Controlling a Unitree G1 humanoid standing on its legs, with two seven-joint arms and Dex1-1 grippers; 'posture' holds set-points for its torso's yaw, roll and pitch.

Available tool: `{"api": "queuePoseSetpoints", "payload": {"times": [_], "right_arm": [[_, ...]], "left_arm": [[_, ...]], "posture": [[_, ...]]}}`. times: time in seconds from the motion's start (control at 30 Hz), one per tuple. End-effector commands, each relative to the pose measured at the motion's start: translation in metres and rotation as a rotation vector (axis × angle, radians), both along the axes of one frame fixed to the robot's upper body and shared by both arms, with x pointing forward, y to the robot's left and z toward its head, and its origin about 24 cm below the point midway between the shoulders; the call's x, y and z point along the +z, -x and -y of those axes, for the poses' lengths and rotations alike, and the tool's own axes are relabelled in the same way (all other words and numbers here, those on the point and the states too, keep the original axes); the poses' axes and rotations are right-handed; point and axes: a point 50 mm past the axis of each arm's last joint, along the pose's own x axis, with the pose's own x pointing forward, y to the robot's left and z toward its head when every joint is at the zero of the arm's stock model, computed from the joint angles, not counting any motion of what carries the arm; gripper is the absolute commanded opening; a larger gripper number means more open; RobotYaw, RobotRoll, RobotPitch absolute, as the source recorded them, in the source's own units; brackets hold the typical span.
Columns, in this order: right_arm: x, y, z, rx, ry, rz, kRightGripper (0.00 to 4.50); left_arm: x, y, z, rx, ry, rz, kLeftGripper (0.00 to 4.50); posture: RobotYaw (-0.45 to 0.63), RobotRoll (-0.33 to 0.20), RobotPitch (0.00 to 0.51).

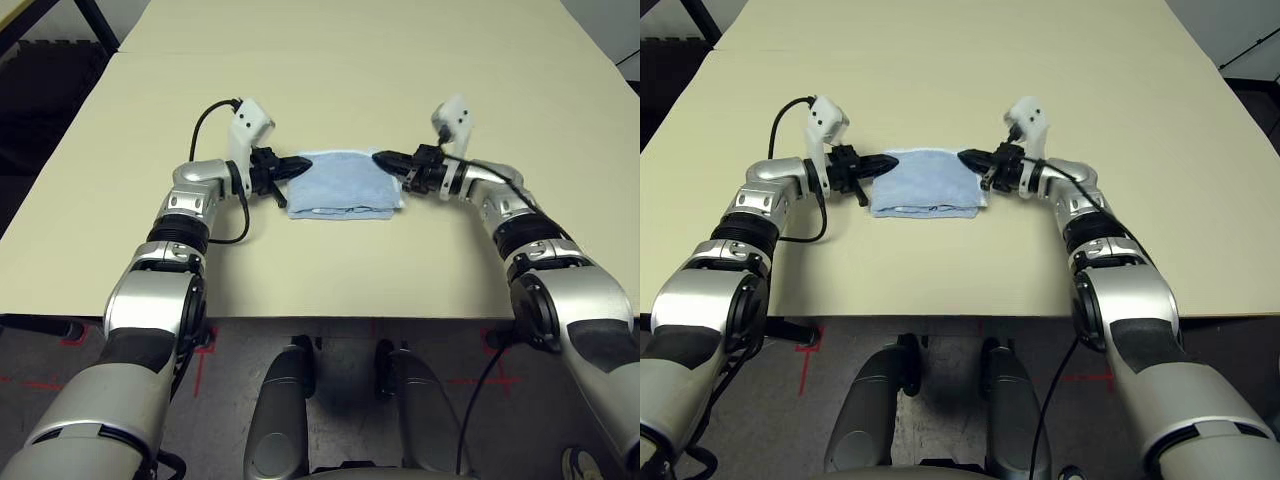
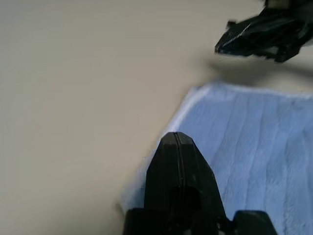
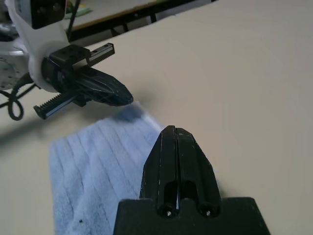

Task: Fold the towel and set it aside.

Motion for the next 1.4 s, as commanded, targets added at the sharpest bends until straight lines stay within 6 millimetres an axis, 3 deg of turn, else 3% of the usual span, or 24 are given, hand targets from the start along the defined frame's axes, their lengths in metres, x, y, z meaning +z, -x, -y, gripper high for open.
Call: {"api": "queuePoseSetpoints", "payload": {"times": [0.03,0.17,0.33,0.5,0.63,0.77,0.8,0.93,1.07,1.17,1.4], "right_arm": [[0.005,0.005,0.017,0.058,-0.061,-0.085,0.00],[0.008,0.012,0.039,0.088,-0.095,-0.233,0.00],[0.008,0.021,0.058,0.103,-0.106,-0.375,0.00],[0.000,0.029,0.072,0.105,0.028,-0.383,0.00],[-0.014,0.038,0.085,0.119,0.256,-0.297,0.00],[-0.019,0.042,0.088,0.137,0.390,-0.147,0.00],[-0.019,0.043,0.089,0.142,0.400,-0.122,0.52],[-0.015,0.043,0.091,0.148,0.334,-0.153,1.78],[-0.020,0.046,0.099,0.093,0.182,-0.480,3.36],[-0.025,0.051,0.100,0.067,0.093,-0.671,4.38],[-0.024,0.049,0.077,0.048,-0.019,-0.795,4.45]], "left_arm": [[0.012,0.015,-0.009,-0.094,0.022,0.039,0.01],[0.011,0.038,-0.025,-0.162,0.030,0.064,0.01],[-0.003,0.054,-0.038,-0.198,-0.059,0.048,0.01],[-0.013,0.061,-0.039,-0.265,-0.115,0.019,0.01],[-0.016,0.061,-0.037,-0.280,-0.121,-0.006,0.01],[-0.017,0.062,-0.036,-0.274,-0.124,-0.015,0.90],[-0.017,0.062,-0.036,-0.276,-0.123,-0.014,1.30],[-0.013,0.063,-0.034,-0.290,-0.130,0.012,2.78],[-0.010,0.064,-0.032,-0.320,-0.155,0.045,4.36],[-0.010,0.066,-0.032,-0.342,-0.169,0.057,4.50],[-0.011,0.070,-0.029,-0.355,-0.166,0.055,4.50]], "posture": [[-0.02,0.000,0.240],[-0.01,0.000,0.241],[-0.01,0.000,0.242],[-0.02,0.000,0.242],[-0.03,0.000,0.240],[-0.04,0.000,0.238],[-0.04,0.000,0.238],[-0.04,0.000,0.237],[-0.04,0.000,0.236],[-0.03,0.000,0.237],[-0.03,0.000,0.238]]}}
